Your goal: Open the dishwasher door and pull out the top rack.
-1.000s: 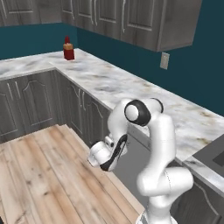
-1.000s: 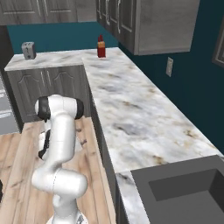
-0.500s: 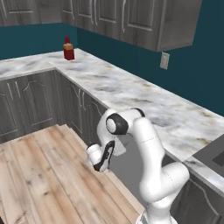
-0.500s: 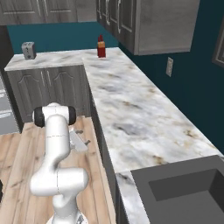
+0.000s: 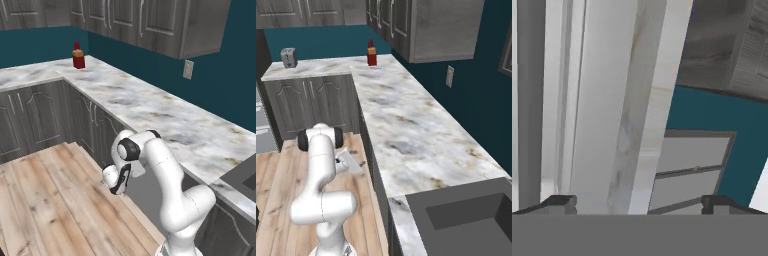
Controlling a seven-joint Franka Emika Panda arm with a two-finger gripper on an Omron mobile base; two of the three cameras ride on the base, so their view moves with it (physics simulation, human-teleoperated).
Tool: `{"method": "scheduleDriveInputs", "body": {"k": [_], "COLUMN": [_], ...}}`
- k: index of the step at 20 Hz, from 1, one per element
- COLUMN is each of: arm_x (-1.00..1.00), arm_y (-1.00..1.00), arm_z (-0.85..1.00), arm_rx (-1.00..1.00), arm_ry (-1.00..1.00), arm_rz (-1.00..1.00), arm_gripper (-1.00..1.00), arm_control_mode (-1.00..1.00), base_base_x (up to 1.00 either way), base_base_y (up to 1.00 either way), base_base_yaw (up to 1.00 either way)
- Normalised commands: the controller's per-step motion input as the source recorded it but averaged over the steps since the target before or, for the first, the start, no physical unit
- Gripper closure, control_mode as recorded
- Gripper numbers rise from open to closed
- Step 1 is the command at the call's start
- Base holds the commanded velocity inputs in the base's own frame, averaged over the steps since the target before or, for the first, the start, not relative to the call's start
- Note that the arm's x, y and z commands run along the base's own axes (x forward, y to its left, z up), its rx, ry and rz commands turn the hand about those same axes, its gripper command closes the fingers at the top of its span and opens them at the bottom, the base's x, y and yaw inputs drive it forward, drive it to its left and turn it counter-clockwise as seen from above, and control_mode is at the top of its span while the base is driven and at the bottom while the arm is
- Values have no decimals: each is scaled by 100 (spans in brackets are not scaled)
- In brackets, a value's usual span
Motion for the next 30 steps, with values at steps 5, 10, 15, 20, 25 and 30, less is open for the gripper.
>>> {"method": "scheduleDriveInputs", "body": {"k": [5, 10, 15, 20, 25, 30], "arm_x": [37, 38, 42, 38, 34, 35], "arm_y": [-12, -15, -15, -15, -17, -17], "arm_z": [-33, -25, -23, -19, -21, -24], "arm_rx": [0, 0, 0, 0, 0, 0], "arm_ry": [0, 0, 0, -1, -1, -2], "arm_rz": [0, 0, 0, 0, 0, 0], "arm_gripper": [-100, -100, -100, -100, -100, -100], "arm_control_mode": [-100, -100, -100, -100, -100, -100], "base_base_x": [0, 0, 0, 0, 0, 0], "base_base_y": [0, 0, 0, 0, 0, 0], "base_base_yaw": [0, 0, 0, 0, 0, 0]}}
